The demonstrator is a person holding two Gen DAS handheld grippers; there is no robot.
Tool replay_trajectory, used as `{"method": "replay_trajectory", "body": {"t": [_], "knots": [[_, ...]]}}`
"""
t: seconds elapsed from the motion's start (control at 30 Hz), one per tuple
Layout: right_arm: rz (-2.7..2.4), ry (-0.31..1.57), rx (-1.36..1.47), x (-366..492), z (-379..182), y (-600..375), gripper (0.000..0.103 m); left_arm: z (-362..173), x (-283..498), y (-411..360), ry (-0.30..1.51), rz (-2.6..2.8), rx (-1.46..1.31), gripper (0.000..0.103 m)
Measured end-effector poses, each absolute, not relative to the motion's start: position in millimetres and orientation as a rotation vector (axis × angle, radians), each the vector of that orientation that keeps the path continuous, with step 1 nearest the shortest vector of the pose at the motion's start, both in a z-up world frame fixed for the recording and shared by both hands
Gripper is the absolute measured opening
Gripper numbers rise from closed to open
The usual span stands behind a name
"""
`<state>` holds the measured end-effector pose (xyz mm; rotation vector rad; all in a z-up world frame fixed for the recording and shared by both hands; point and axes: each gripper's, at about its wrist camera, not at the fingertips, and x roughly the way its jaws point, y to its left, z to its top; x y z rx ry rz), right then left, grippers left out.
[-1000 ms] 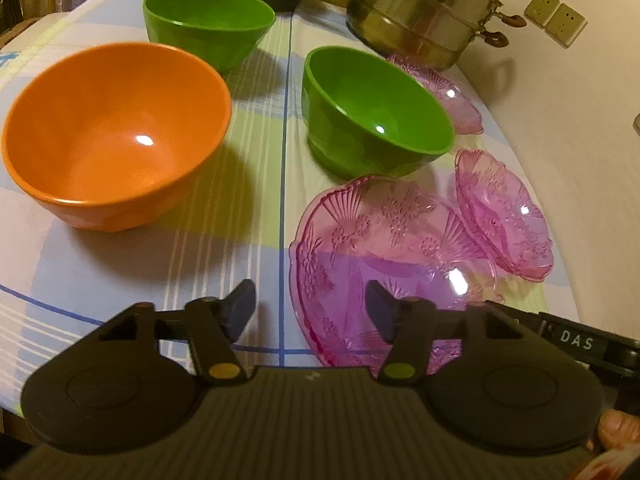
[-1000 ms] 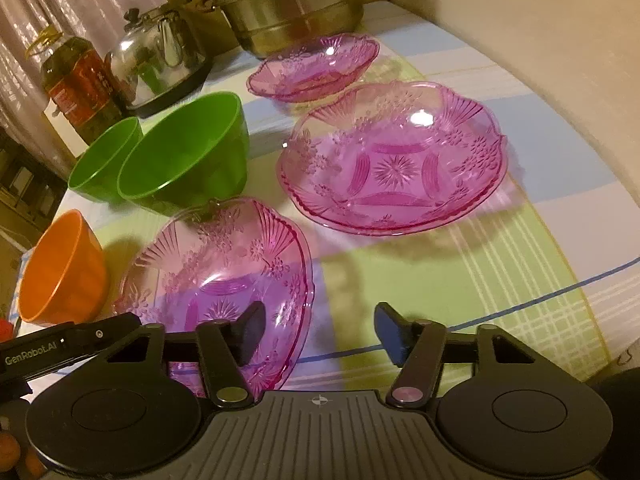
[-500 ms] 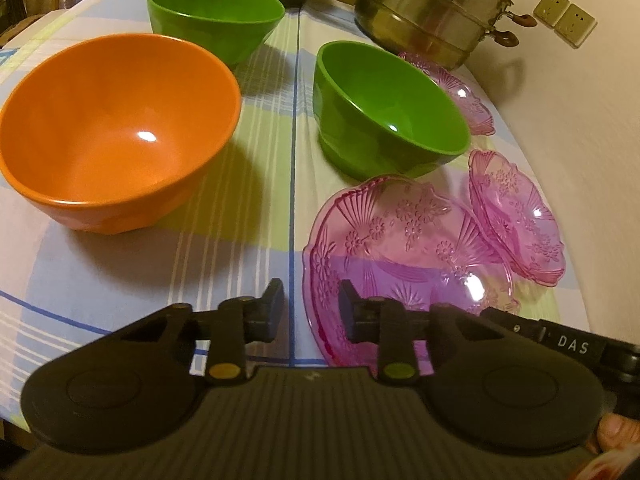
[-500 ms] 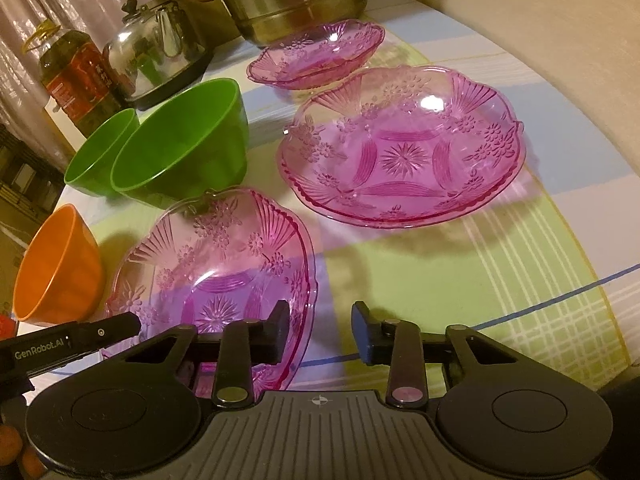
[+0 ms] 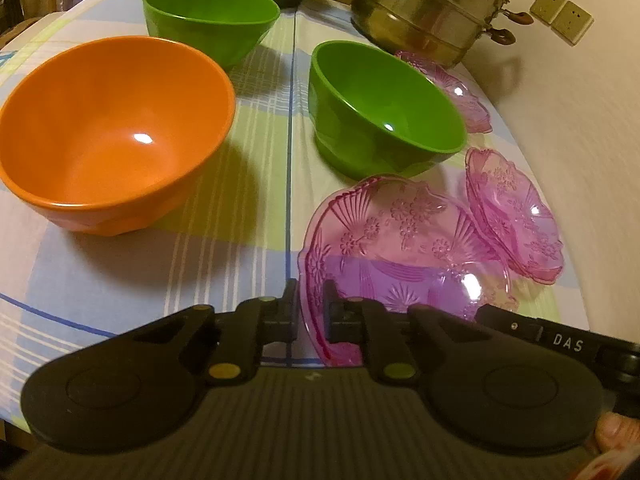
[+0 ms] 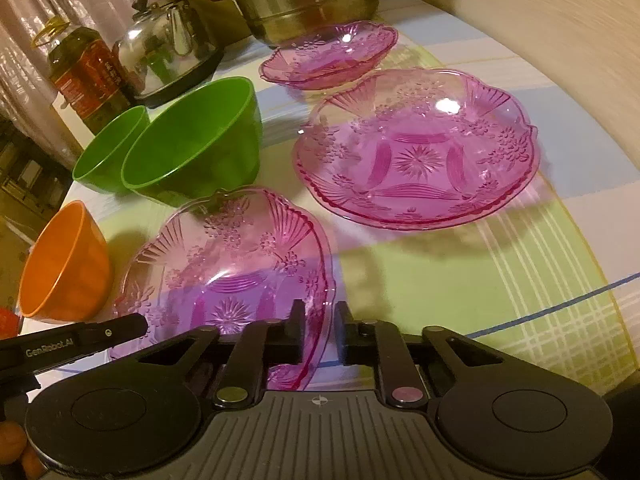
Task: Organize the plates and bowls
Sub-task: 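Lift the pink plate with both grippers toward the small pink plate by the pot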
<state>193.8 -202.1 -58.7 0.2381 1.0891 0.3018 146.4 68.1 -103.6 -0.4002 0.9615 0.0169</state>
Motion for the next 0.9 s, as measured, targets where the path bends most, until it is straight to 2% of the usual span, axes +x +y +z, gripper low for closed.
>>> {"method": "replay_trajectory", "body": {"t": [0.37, 0.9], "knots": [[0.303, 1.097, 0.244, 189, -53, -204, 0.012, -97, 143, 66, 0.969, 0.013, -0.39, 0.01], [0.273, 1.025, 0.257, 159, -1, -225, 0.012, -48, 123, 44, 0.905, -0.021, -0.37, 0.01]]}}
